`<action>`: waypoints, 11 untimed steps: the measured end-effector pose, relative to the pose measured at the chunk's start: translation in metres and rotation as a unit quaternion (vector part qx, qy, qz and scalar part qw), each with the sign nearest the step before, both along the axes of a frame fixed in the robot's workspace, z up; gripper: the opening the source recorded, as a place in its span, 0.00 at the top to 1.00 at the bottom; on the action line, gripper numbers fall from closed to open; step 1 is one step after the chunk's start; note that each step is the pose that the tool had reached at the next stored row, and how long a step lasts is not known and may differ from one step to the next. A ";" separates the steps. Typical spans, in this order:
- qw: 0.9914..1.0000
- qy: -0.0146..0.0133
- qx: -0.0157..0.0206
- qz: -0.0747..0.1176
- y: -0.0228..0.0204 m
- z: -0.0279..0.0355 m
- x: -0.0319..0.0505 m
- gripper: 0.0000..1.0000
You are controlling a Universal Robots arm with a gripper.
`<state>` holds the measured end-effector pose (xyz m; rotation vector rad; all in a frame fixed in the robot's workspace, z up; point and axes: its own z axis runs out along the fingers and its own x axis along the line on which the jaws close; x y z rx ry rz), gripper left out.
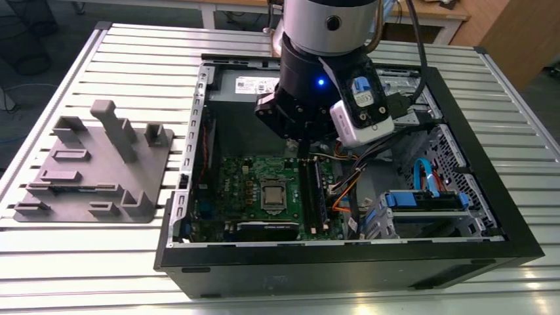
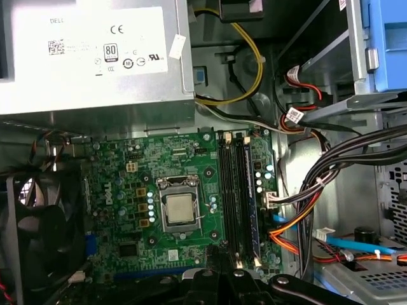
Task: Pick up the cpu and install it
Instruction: 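Install the first cpu locking lever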
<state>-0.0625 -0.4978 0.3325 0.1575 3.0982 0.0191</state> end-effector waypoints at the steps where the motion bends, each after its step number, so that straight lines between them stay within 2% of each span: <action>1: 1.000 0.000 0.000 0.000 0.0000 0.0000 0.0000 0.89; 6: 1.000 0.000 0.000 0.000 0.0000 -0.0006 0.0000 0.89; 11: 1.000 0.000 0.000 0.000 0.0000 -0.0091 0.0000 0.89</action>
